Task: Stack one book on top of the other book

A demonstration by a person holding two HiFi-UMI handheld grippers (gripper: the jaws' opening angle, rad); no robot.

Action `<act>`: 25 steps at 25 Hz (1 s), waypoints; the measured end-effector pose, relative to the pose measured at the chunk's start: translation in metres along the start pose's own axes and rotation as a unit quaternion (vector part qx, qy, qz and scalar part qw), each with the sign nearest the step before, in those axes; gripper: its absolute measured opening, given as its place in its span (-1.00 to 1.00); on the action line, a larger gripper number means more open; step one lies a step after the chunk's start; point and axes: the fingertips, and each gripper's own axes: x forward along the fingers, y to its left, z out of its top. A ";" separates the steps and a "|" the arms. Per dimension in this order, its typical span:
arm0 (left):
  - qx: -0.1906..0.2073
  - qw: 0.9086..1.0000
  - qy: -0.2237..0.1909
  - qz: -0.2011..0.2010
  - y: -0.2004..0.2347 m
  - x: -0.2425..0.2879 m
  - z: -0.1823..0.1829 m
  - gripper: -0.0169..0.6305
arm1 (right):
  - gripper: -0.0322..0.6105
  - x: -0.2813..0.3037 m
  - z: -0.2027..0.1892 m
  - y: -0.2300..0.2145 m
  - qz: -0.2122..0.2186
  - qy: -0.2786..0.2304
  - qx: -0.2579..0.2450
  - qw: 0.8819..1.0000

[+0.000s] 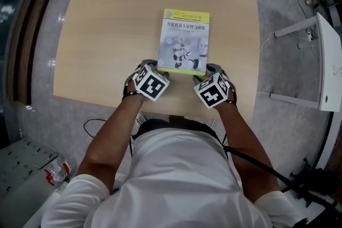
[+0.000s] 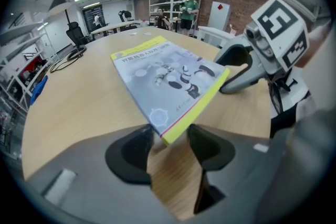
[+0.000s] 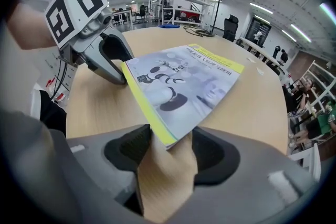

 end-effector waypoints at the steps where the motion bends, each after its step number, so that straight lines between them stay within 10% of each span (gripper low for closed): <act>1: 0.000 1.000 0.001 0.002 0.000 0.000 0.000 -0.20 | -0.12 -0.001 0.000 0.000 -0.008 -0.003 -0.001 1.000; 25: -0.008 1.000 -0.004 -0.007 0.002 0.004 0.003 -0.21 | -0.12 0.005 -0.002 -0.004 0.034 -0.016 0.024 0.999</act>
